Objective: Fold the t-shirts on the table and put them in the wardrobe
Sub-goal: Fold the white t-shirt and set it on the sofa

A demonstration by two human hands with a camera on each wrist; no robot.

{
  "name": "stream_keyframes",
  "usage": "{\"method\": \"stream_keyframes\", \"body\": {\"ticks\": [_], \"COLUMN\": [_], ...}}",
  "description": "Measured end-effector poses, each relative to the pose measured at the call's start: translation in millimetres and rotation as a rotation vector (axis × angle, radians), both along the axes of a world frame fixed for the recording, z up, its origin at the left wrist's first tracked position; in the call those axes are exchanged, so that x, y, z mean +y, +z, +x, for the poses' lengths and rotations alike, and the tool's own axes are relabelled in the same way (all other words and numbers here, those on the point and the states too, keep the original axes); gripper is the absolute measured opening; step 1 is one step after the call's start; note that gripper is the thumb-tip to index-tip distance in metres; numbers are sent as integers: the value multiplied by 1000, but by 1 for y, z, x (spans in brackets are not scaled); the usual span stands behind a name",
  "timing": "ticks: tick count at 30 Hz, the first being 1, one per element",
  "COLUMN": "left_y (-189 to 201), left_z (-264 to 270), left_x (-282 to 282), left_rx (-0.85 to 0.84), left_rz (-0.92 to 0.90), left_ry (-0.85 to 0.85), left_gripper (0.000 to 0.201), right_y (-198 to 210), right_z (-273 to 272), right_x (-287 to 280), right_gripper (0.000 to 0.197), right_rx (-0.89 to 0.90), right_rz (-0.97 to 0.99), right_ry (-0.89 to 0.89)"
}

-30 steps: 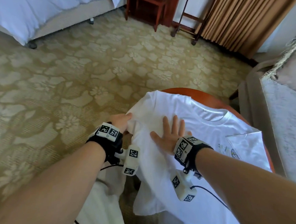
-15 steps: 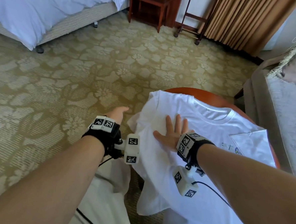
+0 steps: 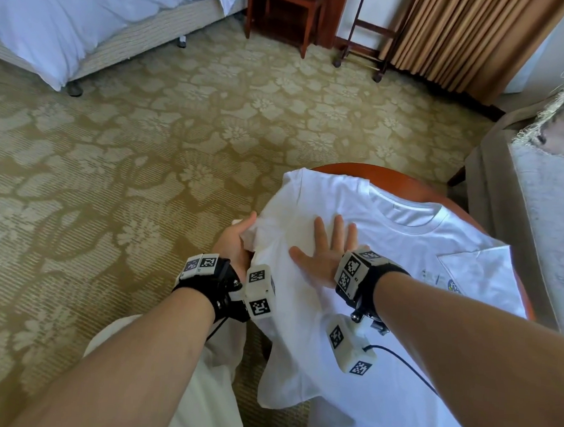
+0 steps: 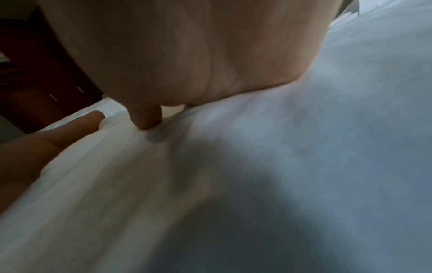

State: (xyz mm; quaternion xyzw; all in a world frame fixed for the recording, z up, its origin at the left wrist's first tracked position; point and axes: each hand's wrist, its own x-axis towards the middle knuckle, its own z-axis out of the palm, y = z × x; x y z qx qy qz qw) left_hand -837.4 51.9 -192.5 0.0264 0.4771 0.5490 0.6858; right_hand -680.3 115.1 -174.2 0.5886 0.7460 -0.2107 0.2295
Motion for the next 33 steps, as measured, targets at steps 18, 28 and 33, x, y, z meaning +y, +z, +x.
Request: {"method": "stream_keyframes", "body": {"ticks": [18, 28, 33], "left_y": [28, 67, 75], "left_z": [-13, 31, 69], "left_x": [40, 43, 43], "left_rx": [460, 893, 1301], "left_rz": [147, 405, 544], "left_ry": [260, -50, -669], "left_gripper": [27, 45, 56], "right_y": [0, 32, 43], "right_z": [2, 40, 90], "right_x": [-4, 18, 30], "right_gripper": [89, 80, 74], "right_rx": [50, 313, 304], "right_rz": [56, 298, 365], "right_ry": [-1, -312, -518]}}
